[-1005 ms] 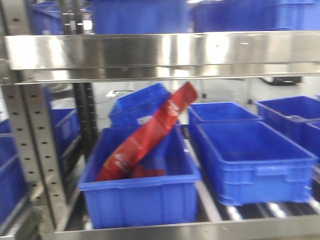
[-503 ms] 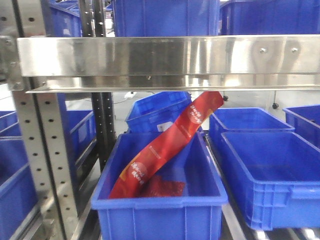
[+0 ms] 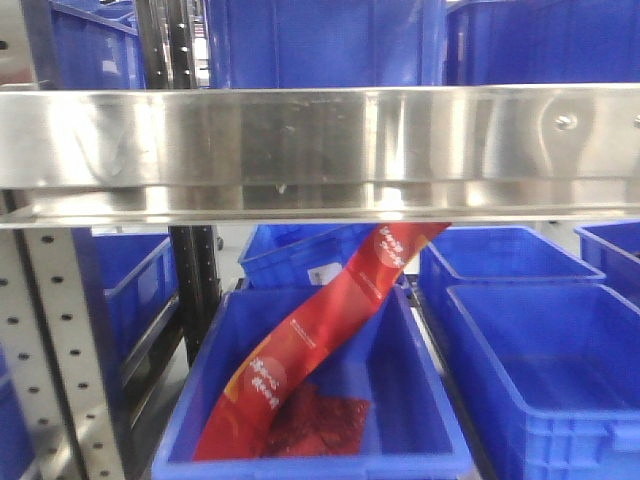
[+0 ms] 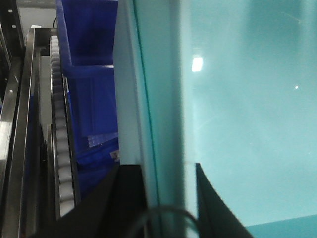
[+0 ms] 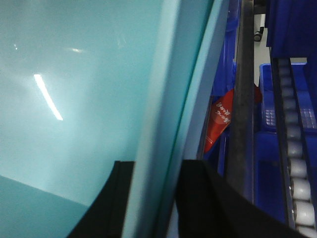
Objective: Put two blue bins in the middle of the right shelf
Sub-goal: 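Turn and approach the rack of blue bins carrying the teal bin, then align the base in front of the upper shelf level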
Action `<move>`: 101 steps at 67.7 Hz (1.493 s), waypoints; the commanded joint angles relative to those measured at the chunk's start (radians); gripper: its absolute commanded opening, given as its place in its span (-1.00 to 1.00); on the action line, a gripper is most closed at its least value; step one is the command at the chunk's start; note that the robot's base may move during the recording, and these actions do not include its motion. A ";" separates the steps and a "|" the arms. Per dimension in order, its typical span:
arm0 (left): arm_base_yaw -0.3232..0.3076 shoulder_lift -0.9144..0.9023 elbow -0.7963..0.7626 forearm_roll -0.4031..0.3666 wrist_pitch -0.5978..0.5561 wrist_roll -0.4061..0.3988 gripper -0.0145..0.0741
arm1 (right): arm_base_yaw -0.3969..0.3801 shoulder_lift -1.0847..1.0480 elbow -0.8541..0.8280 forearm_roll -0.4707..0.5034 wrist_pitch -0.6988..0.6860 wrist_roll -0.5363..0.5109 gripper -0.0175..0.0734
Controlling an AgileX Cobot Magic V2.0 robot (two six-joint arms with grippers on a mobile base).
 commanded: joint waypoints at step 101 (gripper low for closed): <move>-0.004 -0.022 -0.020 -0.051 -0.123 -0.003 -0.92 | 0.004 -0.013 -0.013 0.045 -0.075 -0.025 -0.95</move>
